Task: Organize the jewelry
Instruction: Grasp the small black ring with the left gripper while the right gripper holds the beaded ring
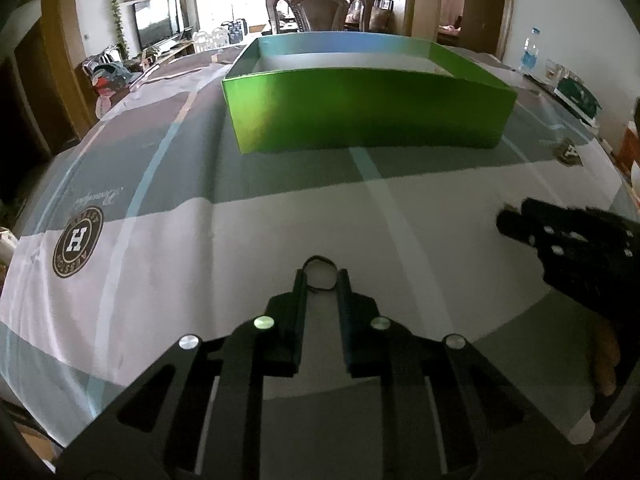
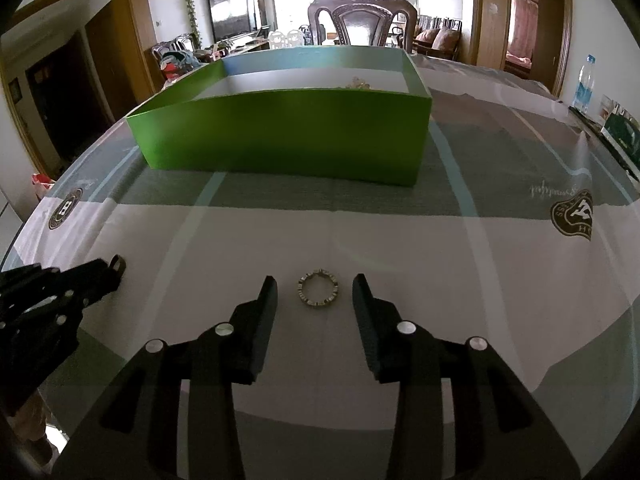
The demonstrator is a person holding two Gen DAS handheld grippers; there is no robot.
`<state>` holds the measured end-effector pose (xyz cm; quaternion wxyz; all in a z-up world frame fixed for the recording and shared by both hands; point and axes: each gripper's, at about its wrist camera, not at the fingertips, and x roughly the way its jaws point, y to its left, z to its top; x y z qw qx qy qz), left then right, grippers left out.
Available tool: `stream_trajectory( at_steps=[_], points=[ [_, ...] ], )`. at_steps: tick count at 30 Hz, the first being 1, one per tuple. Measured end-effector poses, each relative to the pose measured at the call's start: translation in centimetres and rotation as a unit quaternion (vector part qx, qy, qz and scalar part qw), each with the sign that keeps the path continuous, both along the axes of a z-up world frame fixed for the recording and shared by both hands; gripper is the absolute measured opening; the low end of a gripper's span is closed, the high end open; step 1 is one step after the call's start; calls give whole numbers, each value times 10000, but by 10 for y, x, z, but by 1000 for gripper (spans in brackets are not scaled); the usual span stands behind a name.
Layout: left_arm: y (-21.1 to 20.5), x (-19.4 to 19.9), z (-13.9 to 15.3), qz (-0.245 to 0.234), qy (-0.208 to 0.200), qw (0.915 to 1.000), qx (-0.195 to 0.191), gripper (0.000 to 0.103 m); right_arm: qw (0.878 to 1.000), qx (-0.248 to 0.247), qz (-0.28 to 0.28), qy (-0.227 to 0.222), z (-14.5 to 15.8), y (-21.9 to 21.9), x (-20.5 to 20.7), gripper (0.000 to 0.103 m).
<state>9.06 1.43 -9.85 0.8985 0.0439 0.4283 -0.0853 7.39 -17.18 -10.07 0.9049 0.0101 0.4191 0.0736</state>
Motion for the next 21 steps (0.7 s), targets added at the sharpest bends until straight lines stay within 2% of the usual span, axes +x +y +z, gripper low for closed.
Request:
stream_trajectory(
  at_steps=[5, 8, 12, 14, 15, 17, 21],
  points=[
    [-3, 14, 1, 166, 84, 9998, -73, 15, 10000, 42, 32, 5, 0, 1, 0, 42],
    [-7, 12, 0, 167, 9, 9999, -11, 24, 10000, 18, 22, 12, 0, 1, 1, 47],
    [-6, 13, -1, 179, -26, 9998, -34, 27, 10000, -75, 0, 8, -1, 4, 2, 47],
    [-6, 14, -1, 157, -28, 9999, -33, 27, 9999, -119, -77, -7, -1, 3, 2, 39],
    [-6, 14, -1, 151, -31, 9999, -39, 26, 9999, -93, -106, -13, -1, 2, 3, 31],
    [-5, 13, -1, 137, -45, 9999, -56, 19, 9999, 2, -154, -15, -1, -2, 3, 21],
    [-3, 14, -1, 137, -16, 9998, -121, 15, 9999, 41, -128, -22, -1, -3, 4, 21]
  ],
)
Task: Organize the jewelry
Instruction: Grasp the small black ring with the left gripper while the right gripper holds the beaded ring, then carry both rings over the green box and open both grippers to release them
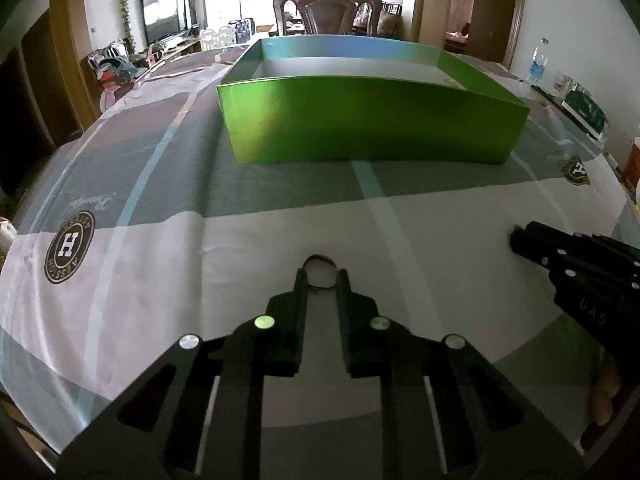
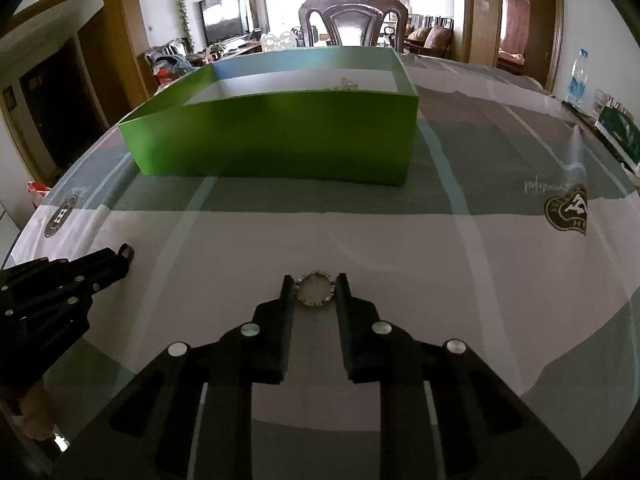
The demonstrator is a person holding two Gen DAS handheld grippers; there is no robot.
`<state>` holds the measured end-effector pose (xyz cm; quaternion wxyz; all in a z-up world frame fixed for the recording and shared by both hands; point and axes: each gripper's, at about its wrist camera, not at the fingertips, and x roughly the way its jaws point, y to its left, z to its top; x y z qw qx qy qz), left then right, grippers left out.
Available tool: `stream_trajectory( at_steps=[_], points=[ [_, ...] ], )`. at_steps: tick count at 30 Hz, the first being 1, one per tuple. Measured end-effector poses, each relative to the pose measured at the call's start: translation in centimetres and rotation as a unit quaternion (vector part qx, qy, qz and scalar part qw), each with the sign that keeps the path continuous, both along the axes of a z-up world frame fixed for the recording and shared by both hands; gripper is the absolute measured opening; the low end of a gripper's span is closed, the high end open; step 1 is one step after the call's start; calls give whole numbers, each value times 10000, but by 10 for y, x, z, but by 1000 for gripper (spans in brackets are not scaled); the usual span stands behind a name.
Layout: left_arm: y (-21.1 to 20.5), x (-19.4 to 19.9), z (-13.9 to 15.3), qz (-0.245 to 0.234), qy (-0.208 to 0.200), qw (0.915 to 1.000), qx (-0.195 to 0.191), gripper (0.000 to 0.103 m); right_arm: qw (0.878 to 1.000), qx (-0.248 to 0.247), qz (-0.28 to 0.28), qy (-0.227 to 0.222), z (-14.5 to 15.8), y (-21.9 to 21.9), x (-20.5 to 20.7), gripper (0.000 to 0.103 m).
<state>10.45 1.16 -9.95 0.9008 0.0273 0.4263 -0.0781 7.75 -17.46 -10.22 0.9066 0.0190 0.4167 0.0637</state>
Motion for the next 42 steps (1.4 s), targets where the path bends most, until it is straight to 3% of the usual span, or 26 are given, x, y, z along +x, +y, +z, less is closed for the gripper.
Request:
stream_trajectory(
  at_steps=[2, 9, 13, 15, 17, 19, 22, 26, 33, 42],
  points=[
    [1, 0, 0, 35, 16, 10000, -24, 5, 10000, 64, 2, -5, 0, -2, 0, 21],
    [10, -2, 4, 82, 41, 9998, -181, 5, 9998, 183, 13, -71, 1, -5, -3, 21],
    [13, -1, 2, 125, 49, 9998, -157, 25, 9998, 200, 35, -16, 0, -4, -1, 21],
    [11, 1, 2, 125, 48, 9998, -151, 28, 9998, 203, 39, -6, 1, -4, -1, 21],
    [6, 4, 3, 45, 74, 9998, -166, 40, 9998, 217, 33, 0, 0, -4, 0, 21],
    [0, 6, 3, 2, 41, 9999, -97, 41, 9997, 230, 33, 0, 0, -5, 0, 21],
    [-9, 10, 1, -22, 21, 10000, 51, 40, 9997, 227, 34, 0, 0, -5, 0, 21],
    [-11, 12, 1, -32, 10, 10000, 67, 19, 9998, 213, 34, 0, 0, -5, 0, 21],
    [-5, 8, 4, 41, 23, 10000, 35, 19, 9998, 213, 31, -1, 0, -5, 0, 21],
    [-1, -5, 27, 62, -306, 9995, 67, 19, 9999, 129, 47, -27, 3, -4, -2, 21]
  ],
)
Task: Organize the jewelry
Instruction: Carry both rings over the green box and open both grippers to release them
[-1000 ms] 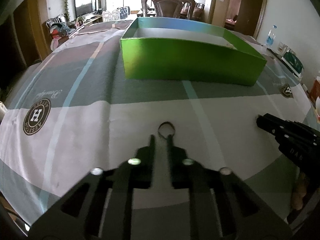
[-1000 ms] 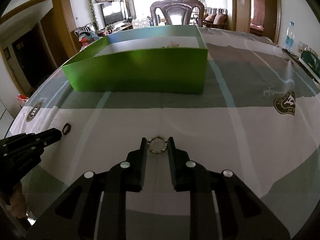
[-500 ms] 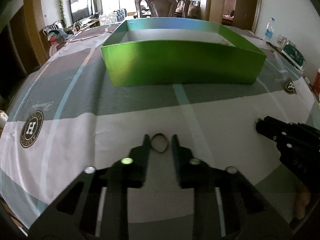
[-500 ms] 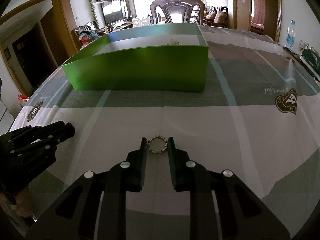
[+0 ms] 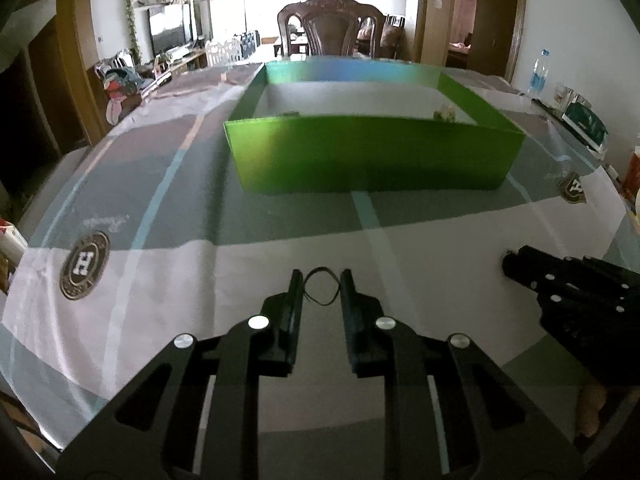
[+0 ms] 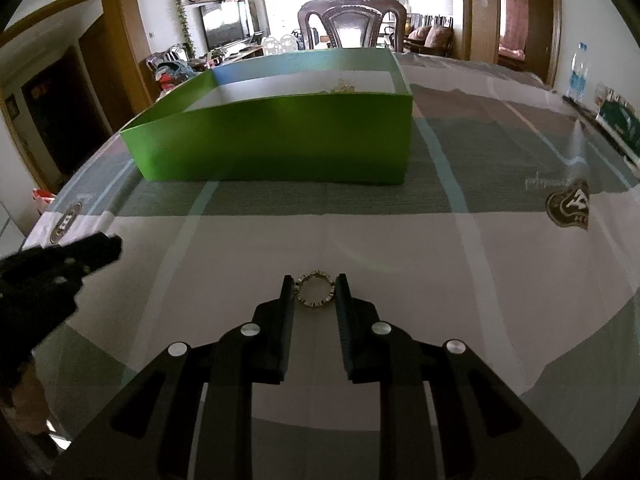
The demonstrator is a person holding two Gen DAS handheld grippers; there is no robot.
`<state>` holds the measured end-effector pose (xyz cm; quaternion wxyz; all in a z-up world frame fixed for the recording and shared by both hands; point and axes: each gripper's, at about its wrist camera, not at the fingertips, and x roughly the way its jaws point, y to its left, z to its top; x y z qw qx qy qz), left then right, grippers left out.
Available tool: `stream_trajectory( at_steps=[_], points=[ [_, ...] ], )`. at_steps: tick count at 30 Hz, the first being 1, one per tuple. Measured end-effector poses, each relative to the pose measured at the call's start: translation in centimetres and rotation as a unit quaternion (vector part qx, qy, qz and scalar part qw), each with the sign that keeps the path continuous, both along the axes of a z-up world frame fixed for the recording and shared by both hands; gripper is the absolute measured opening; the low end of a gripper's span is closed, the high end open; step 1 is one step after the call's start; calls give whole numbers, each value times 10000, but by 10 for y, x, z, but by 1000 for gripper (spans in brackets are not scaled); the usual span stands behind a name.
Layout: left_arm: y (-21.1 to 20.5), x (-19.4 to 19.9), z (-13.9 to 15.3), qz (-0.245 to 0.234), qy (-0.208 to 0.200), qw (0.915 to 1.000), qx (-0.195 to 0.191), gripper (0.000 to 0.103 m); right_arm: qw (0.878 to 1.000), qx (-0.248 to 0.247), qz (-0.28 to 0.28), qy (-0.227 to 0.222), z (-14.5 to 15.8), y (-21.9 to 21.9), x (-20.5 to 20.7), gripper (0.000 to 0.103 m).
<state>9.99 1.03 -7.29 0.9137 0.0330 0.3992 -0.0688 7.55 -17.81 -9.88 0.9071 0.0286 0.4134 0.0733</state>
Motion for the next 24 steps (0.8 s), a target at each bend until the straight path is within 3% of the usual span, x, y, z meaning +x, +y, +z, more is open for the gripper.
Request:
stream_trajectory(
  at_steps=[4, 9, 13, 16, 20, 24],
  points=[
    [3, -5, 24, -2, -267, 9996, 38, 19, 9999, 74, 77, -132, 21, -2, -4, 21],
    [6, -3, 56, 15, -605, 9981, 83, 19, 9979, 78, 112, -626, 72, -11, -1, 21],
    [0, 13, 89, -2, -904, 9958, 162, 19, 9951, -41, 63, -988, 110, -14, 17, 21],
    [-7, 39, 108, -6, -938, 9955, 150, 19, 9947, 63, 93, -1021, 126, -12, 44, 21],
    [-17, 87, 118, 26, -830, 9965, 113, 19, 9968, -19, 35, -803, 122, -5, 92, 21],
    [-20, 132, 98, 177, -564, 9982, 93, 19, 9994, 35, -52, -339, 91, 0, 128, 21]
  ],
)
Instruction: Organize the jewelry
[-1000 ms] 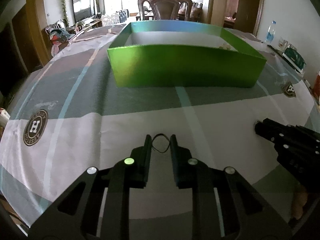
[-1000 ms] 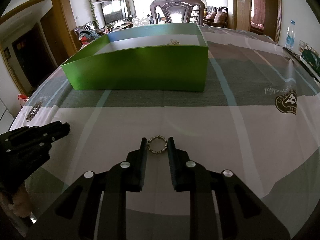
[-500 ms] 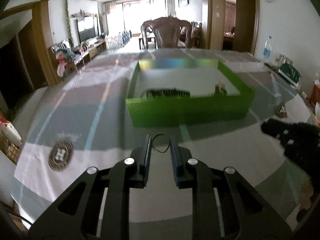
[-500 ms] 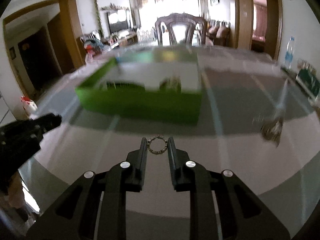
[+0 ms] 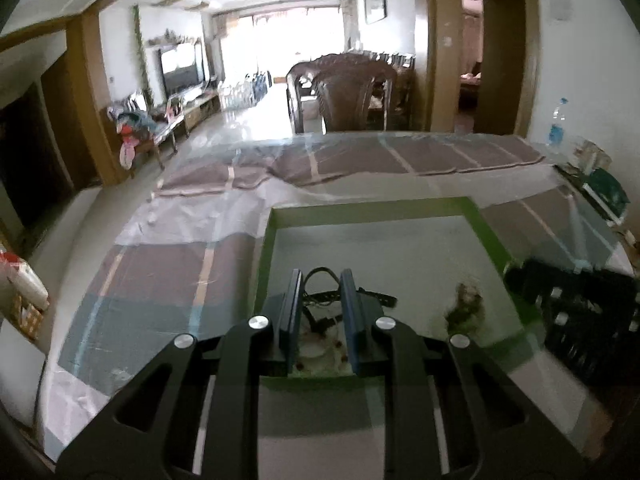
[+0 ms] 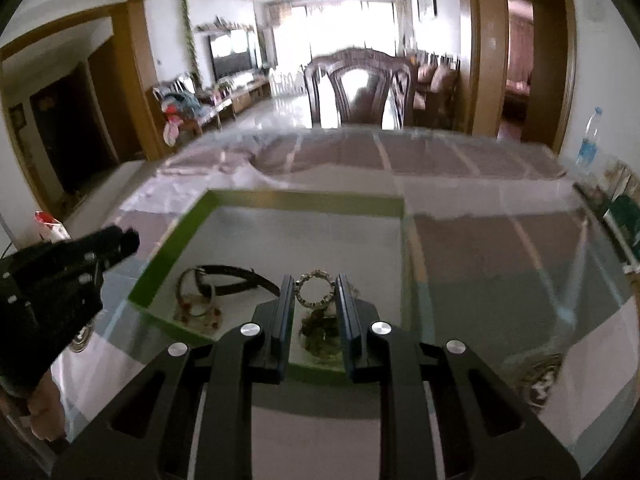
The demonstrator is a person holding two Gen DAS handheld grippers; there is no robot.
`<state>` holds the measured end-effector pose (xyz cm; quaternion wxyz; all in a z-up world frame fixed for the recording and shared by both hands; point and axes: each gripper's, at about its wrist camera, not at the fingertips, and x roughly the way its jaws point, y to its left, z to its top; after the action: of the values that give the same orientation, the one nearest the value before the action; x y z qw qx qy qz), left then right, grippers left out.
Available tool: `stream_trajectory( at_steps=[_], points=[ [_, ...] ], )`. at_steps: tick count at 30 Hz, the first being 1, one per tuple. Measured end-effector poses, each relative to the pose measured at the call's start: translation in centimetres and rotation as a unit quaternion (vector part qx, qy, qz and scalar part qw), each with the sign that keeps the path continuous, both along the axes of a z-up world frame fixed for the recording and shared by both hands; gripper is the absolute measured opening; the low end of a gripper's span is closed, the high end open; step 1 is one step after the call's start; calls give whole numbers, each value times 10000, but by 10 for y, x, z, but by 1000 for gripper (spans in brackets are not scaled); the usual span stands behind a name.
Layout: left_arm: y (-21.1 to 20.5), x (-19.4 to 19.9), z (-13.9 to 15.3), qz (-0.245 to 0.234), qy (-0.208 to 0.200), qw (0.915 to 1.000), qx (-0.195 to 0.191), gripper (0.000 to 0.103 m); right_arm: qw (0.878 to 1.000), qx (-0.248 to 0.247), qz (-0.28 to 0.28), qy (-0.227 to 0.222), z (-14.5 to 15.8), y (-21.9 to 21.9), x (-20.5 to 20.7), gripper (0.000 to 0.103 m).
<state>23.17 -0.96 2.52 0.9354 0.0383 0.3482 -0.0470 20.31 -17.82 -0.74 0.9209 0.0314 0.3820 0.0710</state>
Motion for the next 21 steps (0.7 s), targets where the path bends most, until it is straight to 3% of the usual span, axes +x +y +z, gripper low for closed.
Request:
stream_trajectory(
  at_steps=[3, 8, 9, 10, 11, 12, 15, 17, 19, 21],
  points=[
    [-1, 20, -23, 45, 375, 9991, -175, 19, 9997, 20, -96, 242, -24, 0, 11, 21],
    [-7, 25, -42, 101, 491, 9987, -37, 21, 9991, 123, -279, 284, -36, -6, 17, 21],
    [-8, 24, -43, 130, 469, 9988, -33, 26, 9991, 104, -334, 233, -37, -6, 16, 26],
    [-9, 23, -43, 175, 413, 9990, -1, 48, 9990, 87, -401, 165, -36, -8, 14, 42],
    [-9, 20, -41, 221, 291, 9993, 56, 63, 9989, 104, -448, 77, -34, -10, 11, 52],
    [-9, 15, -39, 260, 152, 9994, 144, 63, 9987, 125, -500, -9, -32, -12, 8, 63],
    [-10, 0, -32, 248, -37, 9990, 369, 63, 9983, 215, -513, -170, -22, -19, -11, 64],
    [-6, -21, -24, 228, -241, 9989, 322, 71, 9983, 240, -448, -285, -15, -21, -27, 73],
    [-3, -50, -16, 254, -517, 9979, 291, 78, 9971, 183, -471, -561, -5, -24, -55, 89],
    [2, -84, -9, 260, -733, 9967, 215, 84, 9948, 53, -471, -899, 4, -24, -88, 95]
  ],
)
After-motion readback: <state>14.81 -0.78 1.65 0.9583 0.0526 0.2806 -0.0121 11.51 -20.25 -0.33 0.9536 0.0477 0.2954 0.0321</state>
